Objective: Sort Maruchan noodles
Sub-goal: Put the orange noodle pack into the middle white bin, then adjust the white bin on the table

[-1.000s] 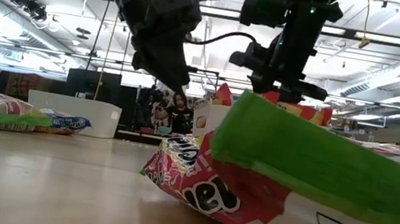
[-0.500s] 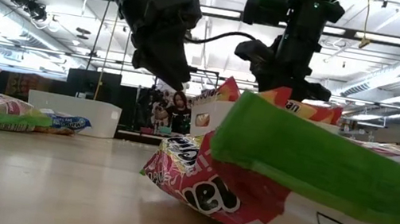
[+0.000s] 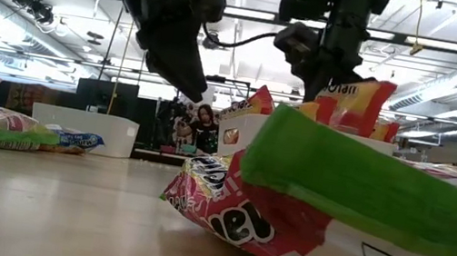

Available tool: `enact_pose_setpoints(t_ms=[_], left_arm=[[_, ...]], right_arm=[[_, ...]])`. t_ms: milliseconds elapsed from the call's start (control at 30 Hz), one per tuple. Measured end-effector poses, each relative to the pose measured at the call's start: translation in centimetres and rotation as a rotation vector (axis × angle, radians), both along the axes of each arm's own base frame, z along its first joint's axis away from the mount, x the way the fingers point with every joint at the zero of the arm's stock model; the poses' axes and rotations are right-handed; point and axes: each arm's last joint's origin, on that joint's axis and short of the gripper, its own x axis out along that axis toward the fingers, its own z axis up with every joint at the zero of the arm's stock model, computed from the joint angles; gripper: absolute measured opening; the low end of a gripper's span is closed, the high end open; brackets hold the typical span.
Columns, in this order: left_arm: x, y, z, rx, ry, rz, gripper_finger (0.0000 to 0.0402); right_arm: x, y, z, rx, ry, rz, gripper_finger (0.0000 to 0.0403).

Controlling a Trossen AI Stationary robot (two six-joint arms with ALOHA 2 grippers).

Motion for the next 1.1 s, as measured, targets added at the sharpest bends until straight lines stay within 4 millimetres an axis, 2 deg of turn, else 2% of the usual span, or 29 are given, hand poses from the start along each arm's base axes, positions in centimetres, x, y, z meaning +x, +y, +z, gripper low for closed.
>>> enact_pose_setpoints(t_ms=[133,267,367,433,600,733,867,1000,1100], left_arm=[[0.0,-0.7,-0.5,0.018,-0.012,0.016,0.0176],[0.1,-0.7,-0.7,0.004,-0.014,0.031,0.0176],[0.0,-0.7,-0.8,-0.001,-0.004,0.038,0.0176],[0.0,-0.7,-0.9,-0.007,0.0,0.033,0.0176],[-0.7,-1.0,-1.0,0.006,0.064,0.029,0.0176],[-1.8,-1.4,-1.4,0.073,0.154,0.072,0.0176],[-3.0,-2.2,-1.3,0.144,0.214,0.099,0.0176],[-3.9,-3.4,-1.1,0.16,0.228,0.096,0.0176],[-4.4,-4.5,-1.2,0.166,0.236,0.087,0.0176]], right_arm=[[0.0,0.1,-0.6,0.036,0.03,-0.009,0.0115],[0.4,0.0,-2.6,0.065,0.074,-0.017,0.0115],[1.0,-0.3,-4.1,0.025,0.118,-0.045,0.0116],[1.4,-0.4,-4.9,-0.012,0.136,-0.069,0.0133],[2.2,-0.6,-5.7,-0.064,0.113,-0.123,0.0213],[2.3,-0.6,-4.6,-0.071,0.036,-0.128,0.0268],[1.3,-0.3,-1.5,-0.104,-0.045,-0.111,0.0301],[-1.4,0.5,1.7,-0.191,-0.038,-0.047,0.0308],[-4.0,1.0,3.2,-0.255,0.072,-0.006,0.0304]])
